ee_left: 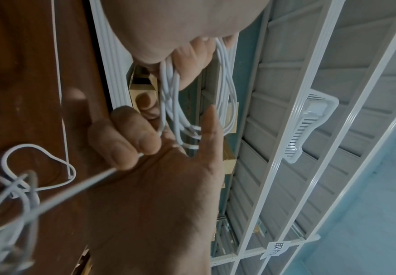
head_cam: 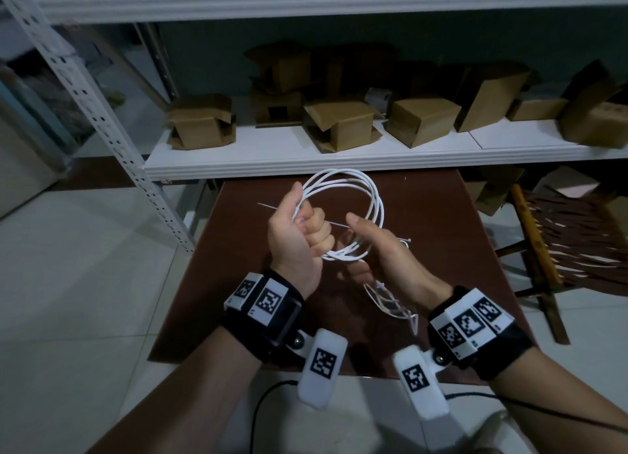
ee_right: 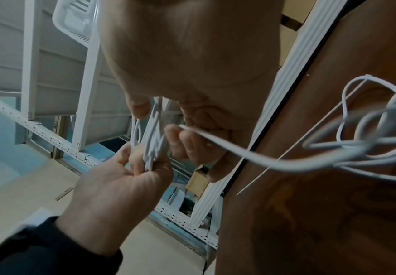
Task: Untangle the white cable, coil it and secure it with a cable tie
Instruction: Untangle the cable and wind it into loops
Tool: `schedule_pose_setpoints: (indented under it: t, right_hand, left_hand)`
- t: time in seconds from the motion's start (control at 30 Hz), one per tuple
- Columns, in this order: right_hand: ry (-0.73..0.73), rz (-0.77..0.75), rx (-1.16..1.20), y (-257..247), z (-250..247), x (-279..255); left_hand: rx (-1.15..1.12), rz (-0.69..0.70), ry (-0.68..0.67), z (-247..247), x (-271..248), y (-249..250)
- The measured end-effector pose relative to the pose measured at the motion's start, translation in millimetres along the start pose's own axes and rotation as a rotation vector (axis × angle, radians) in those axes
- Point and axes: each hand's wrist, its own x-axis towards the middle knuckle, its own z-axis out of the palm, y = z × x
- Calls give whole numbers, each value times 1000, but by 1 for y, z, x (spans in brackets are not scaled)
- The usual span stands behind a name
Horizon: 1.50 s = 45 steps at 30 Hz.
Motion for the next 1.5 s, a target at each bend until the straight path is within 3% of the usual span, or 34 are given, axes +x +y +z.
schedule_pose_setpoints:
  t: [0.2, 0.5, 0.67, 0.73, 0.83, 0.93, 1.07, 1.5]
  right_hand:
    - [27, -182, -282, 1, -15, 1]
    - [526, -418, -915, 17, -24, 8]
    - [722, -263, -797, 16, -18, 5]
    - [677, -185, -670, 17, -16, 7]
    - [431, -83, -239, 19, -9, 9]
    - [204, -96, 125, 12, -6, 9]
    - [47, -119, 410, 1, -6, 4]
    - [78, -227, 351, -6, -4, 1]
  left_hand:
    - [-39, 48, 55, -5, 5, 15]
    - [-36, 61, 118, -7, 7, 15]
    - [-45, 60, 126, -7, 7, 13]
    - [-49, 56, 130, -7, 6, 12]
    - [-50, 46, 131, -6, 7, 10]
    - [-51, 38, 132, -6, 6, 6]
    - [-42, 26, 141, -7, 8, 2]
    - [131, -56, 222, -8, 12, -8]
